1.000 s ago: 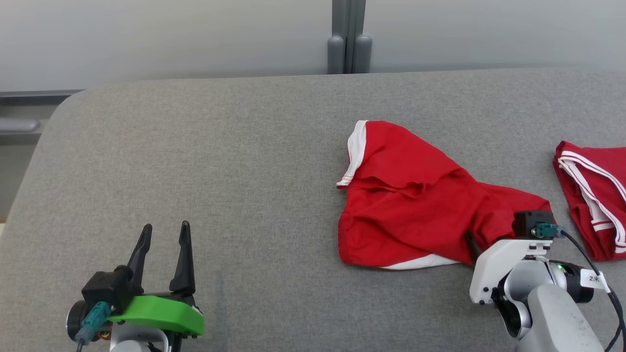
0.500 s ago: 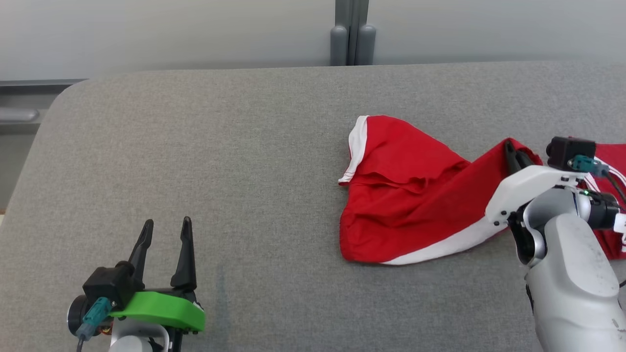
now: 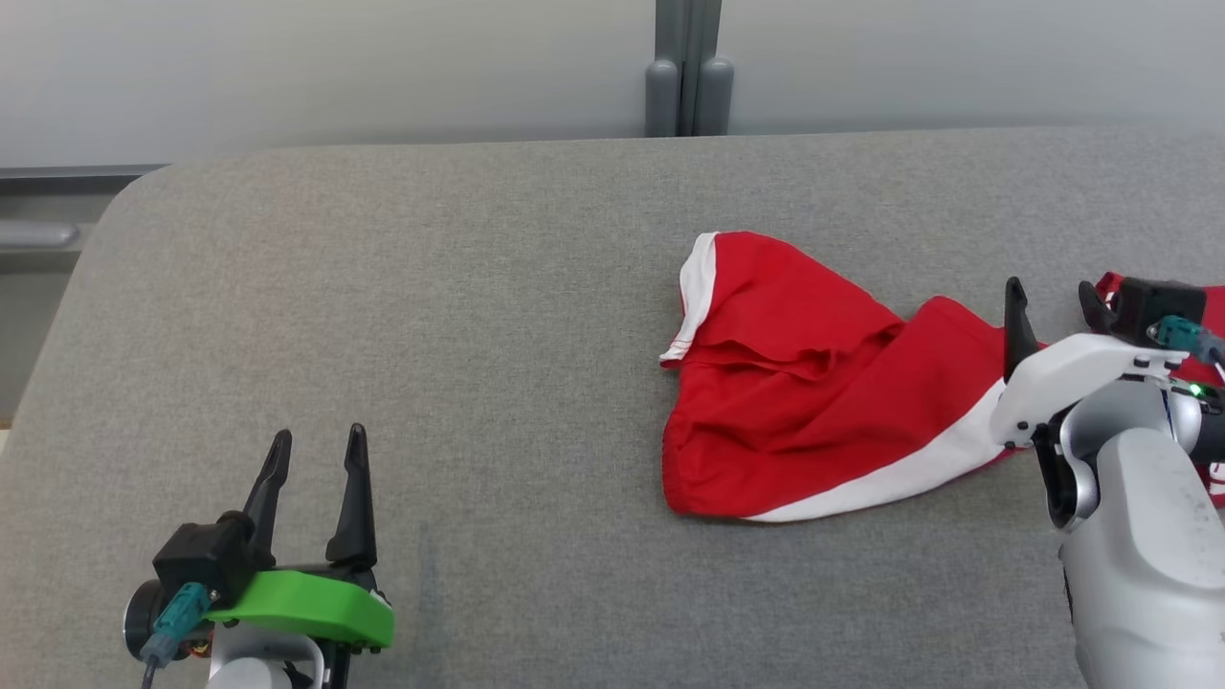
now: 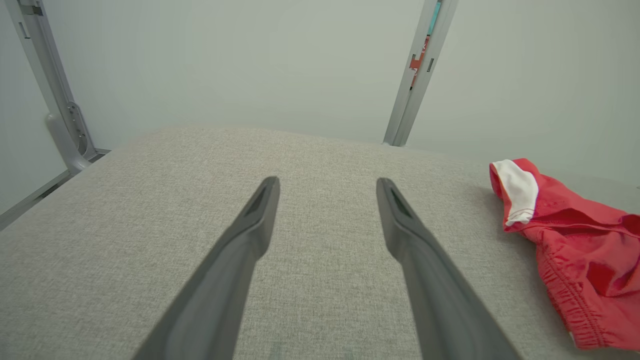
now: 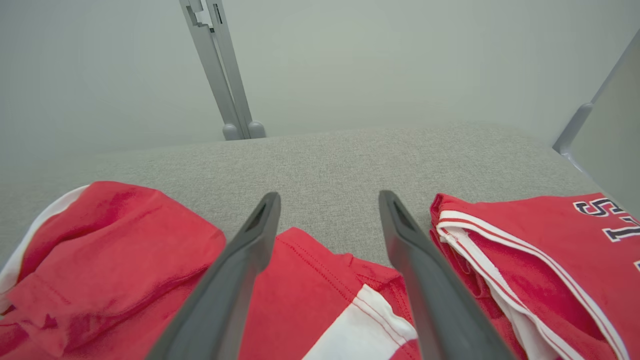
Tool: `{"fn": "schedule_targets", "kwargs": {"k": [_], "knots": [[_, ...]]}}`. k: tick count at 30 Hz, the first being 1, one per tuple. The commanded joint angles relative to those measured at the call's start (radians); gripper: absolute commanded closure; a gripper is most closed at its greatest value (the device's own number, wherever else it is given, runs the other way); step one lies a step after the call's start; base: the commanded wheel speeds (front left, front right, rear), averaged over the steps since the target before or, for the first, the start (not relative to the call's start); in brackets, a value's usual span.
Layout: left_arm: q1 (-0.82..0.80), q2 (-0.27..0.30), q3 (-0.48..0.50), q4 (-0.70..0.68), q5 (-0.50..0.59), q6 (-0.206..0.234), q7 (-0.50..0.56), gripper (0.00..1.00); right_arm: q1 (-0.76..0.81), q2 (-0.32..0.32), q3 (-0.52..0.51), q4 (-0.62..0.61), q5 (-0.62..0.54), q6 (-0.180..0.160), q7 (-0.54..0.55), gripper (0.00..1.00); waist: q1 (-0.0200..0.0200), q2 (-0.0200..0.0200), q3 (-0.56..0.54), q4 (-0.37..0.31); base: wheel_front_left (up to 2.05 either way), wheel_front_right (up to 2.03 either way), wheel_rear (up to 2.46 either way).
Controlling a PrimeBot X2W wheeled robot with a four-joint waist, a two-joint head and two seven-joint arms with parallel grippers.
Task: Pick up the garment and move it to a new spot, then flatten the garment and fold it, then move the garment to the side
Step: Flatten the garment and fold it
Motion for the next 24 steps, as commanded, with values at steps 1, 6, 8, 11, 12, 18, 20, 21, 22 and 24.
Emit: {"fn": "schedule_targets", "kwargs": {"k": [1,6,8,11,12,18,20,21,22,24], "knots": [[0.009,0.007,0.007,-0.002,0.002,-0.004,-0.002,0.00,0.037,0.003,0.016,-0.033,-0.014,-0.001,-0.032,0.00,0.0000,0.0000,-0.008,-0.010,0.00,0.00,0.00],[0.021,0.003,0.018,-0.006,0.009,-0.004,-0.002,0.00,0.166,0.013,0.130,-0.188,-0.009,-0.001,-0.167,0.00,0.0000,0.0000,-0.024,-0.037,0.00,0.00,0.00],[0.027,0.003,0.023,-0.008,0.011,-0.004,-0.002,0.00,0.217,0.013,0.175,-0.251,-0.003,-0.001,-0.198,0.00,0.0000,0.0000,-0.029,-0.048,0.00,0.00,0.00],[0.034,0.001,0.025,-0.009,0.013,-0.004,-0.002,0.00,0.286,0.015,0.230,-0.329,0.005,-0.001,-0.218,0.00,0.0000,0.0000,-0.035,-0.059,0.00,0.00,0.00],[0.034,-0.001,0.026,-0.010,0.014,-0.004,-0.002,0.00,0.309,0.016,0.254,-0.356,0.012,-0.001,-0.222,0.00,0.0000,0.0000,-0.036,-0.062,0.00,0.00,0.00],[0.034,-0.004,0.015,-0.004,0.011,-0.004,-0.002,0.00,0.393,0.020,0.291,-0.413,0.050,-0.001,-0.219,0.00,0.0000,0.0000,-0.040,-0.072,0.00,0.00,0.00],[0.030,-0.004,-0.006,0.007,0.008,-0.004,-0.002,0.00,0.401,0.021,0.293,-0.422,0.059,-0.001,-0.216,0.00,0.0000,0.0000,-0.040,-0.074,0.00,0.00,0.00],[0.026,-0.002,-0.021,0.014,0.006,-0.004,-0.002,0.00,0.405,0.021,0.295,-0.424,0.060,-0.001,-0.213,0.00,0.0000,0.0000,-0.039,-0.076,0.00,0.00,0.00],[0.019,0.001,-0.045,0.026,0.004,-0.004,-0.002,0.00,0.407,0.022,0.297,-0.428,0.061,-0.001,-0.213,0.00,0.0000,0.0000,-0.039,-0.078,0.00,0.00,0.00],[-0.005,0.012,-0.112,0.052,-0.003,-0.004,0.010,0.00,0.406,0.023,0.299,-0.437,0.063,-0.001,-0.211,0.00,0.0000,0.0000,-0.035,-0.085,0.00,0.00,0.00]]}}
